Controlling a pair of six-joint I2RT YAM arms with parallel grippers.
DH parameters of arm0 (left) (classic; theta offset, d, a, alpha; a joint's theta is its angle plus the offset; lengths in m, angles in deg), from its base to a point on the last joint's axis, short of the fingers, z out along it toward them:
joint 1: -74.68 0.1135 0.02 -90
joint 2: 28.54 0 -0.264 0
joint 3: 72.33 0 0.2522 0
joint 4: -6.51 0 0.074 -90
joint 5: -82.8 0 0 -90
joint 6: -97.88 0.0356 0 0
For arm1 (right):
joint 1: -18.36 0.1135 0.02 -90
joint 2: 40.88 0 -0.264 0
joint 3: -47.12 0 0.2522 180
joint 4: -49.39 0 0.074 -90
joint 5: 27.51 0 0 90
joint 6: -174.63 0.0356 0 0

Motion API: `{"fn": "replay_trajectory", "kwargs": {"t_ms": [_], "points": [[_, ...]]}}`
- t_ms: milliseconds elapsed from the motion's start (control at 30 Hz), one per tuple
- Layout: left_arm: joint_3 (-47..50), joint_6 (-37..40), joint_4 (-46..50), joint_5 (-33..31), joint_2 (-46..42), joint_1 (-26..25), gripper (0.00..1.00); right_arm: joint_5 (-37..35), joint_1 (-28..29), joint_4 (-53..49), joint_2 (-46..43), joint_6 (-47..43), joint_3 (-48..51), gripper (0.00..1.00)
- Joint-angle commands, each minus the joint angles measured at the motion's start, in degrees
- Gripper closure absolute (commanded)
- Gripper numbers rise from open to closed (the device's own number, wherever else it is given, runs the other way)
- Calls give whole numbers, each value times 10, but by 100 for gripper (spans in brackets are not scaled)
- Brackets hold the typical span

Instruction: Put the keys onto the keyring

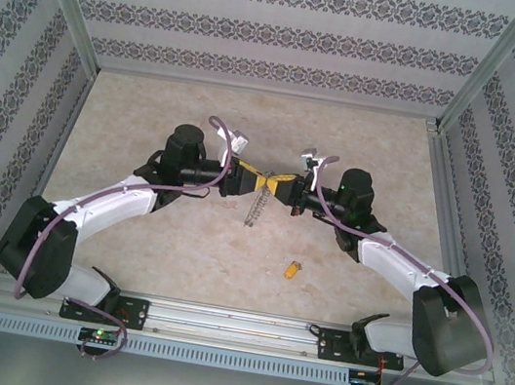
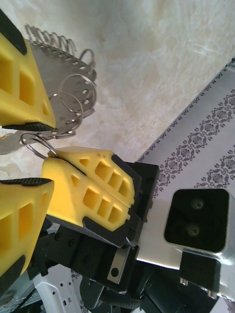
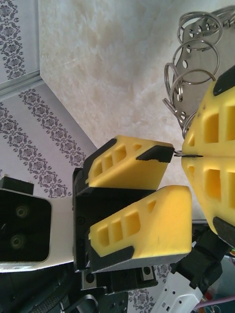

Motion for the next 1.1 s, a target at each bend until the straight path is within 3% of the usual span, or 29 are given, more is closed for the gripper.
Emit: {"fn": "replay_trajectory", "kwargs": {"t_ms": [0,500,867,1067], "points": [[5,-10,-35,10,8,5,68,7,-5,41,-2,7,-2,100],[20,-57,-117,48,36,4,69,10,-10,65,16,18,1,100],[26,-81,-160,59,49,4,87,10,-15,76,28,22,4,100],[30,-78,-159,47,45,4,83,11,-17,77,30,22,7,100]]}}
